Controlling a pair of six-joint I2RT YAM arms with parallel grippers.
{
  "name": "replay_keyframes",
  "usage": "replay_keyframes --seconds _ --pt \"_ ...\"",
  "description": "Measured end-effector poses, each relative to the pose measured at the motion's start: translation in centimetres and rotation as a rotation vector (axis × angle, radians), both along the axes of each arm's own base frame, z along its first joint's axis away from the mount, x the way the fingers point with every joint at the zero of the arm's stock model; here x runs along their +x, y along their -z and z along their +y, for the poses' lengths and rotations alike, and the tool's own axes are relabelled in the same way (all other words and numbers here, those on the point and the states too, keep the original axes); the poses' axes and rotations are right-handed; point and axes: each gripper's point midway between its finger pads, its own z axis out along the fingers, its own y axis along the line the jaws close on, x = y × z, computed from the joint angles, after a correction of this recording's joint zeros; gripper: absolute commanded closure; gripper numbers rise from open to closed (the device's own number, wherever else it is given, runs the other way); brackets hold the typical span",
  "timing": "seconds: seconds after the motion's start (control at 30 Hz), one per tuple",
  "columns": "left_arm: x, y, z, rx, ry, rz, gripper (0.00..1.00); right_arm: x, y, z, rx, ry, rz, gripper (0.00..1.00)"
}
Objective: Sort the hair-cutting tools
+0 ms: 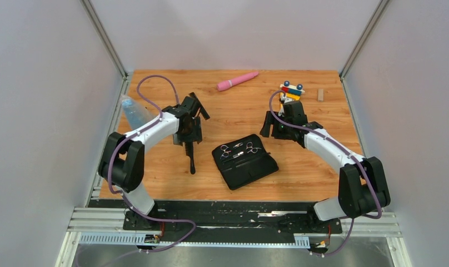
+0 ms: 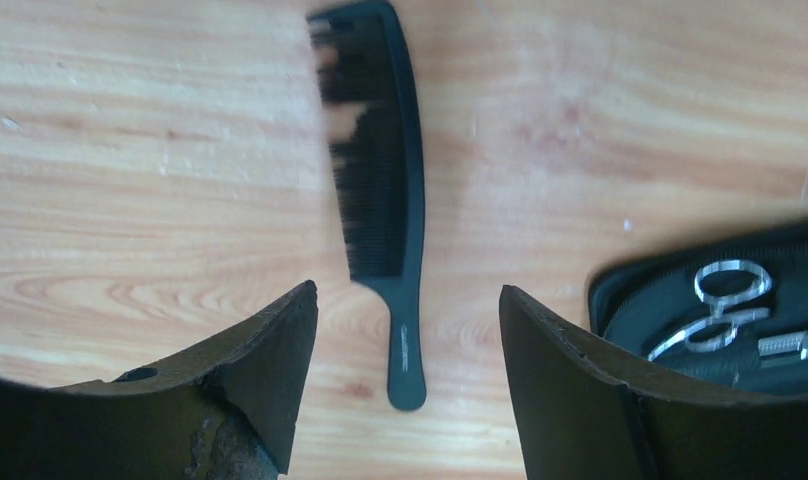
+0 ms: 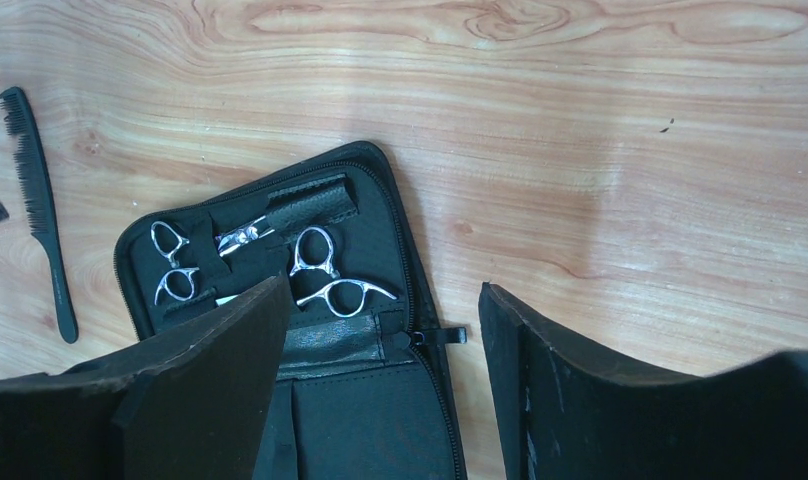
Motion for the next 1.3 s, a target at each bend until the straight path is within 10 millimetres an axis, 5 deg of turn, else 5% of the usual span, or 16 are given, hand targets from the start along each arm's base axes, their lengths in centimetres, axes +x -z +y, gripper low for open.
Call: replay_keyframes --seconds 0.2,0.7,1.3 --pt "2.6 2.0 0.9 0.037 -0.069 0.005 0.28 -0.1 0.1 -0.1 -0.003 0.001 0.004 0.29" --pt "3.4 4.7 1.0 0.015 -0.112 0.051 0.37 -0.5 0.7 -0.2 -0.008 0.001 0.018 0.29" --pt "3.9 4.5 0.9 0.02 -0.083 0.048 0.77 -0.5 0.7 -0.2 -0.008 0.001 0.018 0.29"
